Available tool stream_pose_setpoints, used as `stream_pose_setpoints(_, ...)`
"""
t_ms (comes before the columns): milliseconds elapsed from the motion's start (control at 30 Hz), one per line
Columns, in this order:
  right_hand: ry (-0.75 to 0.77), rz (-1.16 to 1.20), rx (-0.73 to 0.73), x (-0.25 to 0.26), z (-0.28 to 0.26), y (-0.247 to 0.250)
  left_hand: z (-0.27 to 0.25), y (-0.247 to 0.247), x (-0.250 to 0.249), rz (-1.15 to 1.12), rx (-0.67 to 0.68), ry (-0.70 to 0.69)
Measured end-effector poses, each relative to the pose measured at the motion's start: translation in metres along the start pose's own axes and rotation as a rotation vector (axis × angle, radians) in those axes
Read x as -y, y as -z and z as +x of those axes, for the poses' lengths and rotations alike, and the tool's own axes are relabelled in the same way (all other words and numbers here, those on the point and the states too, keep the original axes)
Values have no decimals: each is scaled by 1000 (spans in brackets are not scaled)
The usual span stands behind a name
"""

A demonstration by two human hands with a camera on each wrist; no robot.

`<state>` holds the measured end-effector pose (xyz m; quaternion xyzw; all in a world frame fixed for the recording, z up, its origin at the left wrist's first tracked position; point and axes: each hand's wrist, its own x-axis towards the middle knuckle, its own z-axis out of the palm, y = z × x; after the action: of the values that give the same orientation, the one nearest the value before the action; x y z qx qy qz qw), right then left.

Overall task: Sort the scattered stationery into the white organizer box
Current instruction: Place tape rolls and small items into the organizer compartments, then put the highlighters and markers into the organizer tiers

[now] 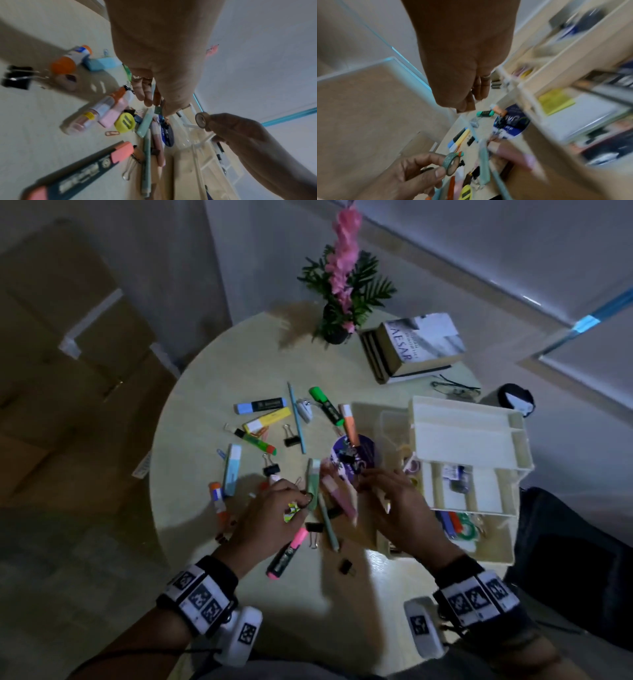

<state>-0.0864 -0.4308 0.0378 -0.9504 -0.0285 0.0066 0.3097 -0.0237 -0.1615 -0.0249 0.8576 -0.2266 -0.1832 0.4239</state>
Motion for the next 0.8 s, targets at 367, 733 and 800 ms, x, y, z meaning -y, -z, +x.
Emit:
stream_pose_setpoints(367,-58,-306,104,-68,-54,61,11,-47,-87,-41,73,-88)
stream_pose_setpoints(733,11,-503,304,-72,-26,64,3,-67,-128,20,63,-63)
stream_pose_setpoints(800,-10,-464,267,-73,-22,63,4,-68,-135,42,56,-61)
